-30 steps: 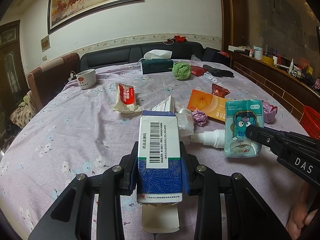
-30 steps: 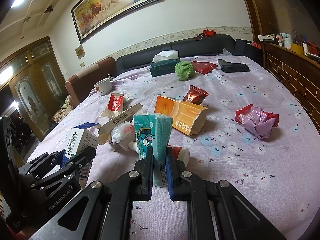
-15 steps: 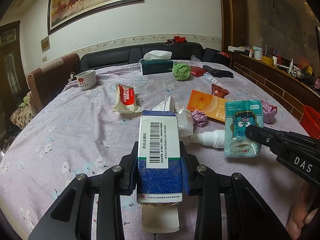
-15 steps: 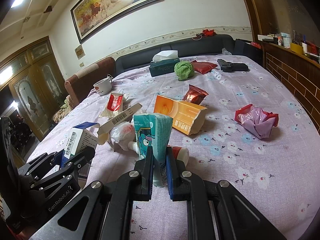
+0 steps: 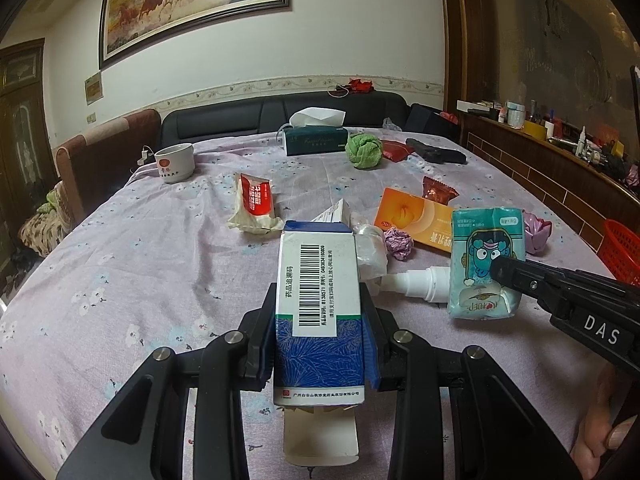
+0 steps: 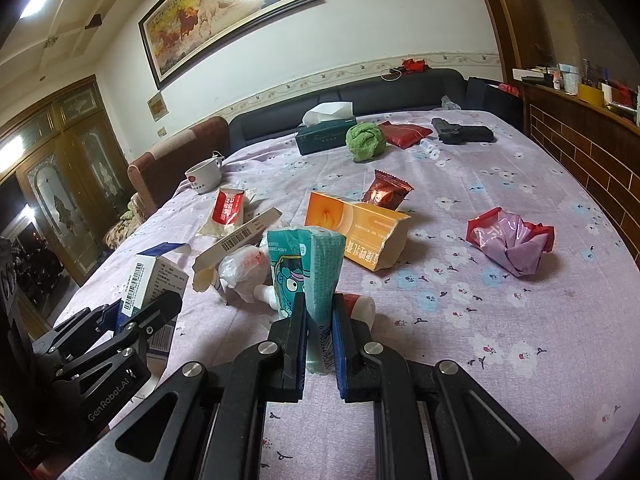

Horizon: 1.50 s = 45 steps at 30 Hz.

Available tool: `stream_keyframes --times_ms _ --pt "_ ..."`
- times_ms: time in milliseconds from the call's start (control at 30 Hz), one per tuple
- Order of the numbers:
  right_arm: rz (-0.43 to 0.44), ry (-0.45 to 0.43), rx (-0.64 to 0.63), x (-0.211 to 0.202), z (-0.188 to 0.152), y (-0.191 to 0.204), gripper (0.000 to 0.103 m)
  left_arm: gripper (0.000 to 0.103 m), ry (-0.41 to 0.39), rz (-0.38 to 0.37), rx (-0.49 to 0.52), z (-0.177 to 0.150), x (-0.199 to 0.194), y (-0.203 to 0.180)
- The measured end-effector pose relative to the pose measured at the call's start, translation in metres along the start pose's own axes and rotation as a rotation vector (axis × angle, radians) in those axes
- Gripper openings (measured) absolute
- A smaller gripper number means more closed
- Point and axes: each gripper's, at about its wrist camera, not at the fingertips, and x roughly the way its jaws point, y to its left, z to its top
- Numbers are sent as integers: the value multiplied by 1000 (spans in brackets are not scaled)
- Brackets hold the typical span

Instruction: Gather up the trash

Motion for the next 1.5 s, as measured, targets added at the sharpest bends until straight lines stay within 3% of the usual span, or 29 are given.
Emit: stream_keyframes --times_ms 1033,1267,1500 --pt "1 1 0 1 1 2 12 33 11 5 3 -2 4 0" --pt "-21 3 16 -1 1 1 12 33 79 -10 -45 -11 8 7" --pt "-29 7 51 -23 -5 -5 12 33 56 -25 -31 -15 -17 0"
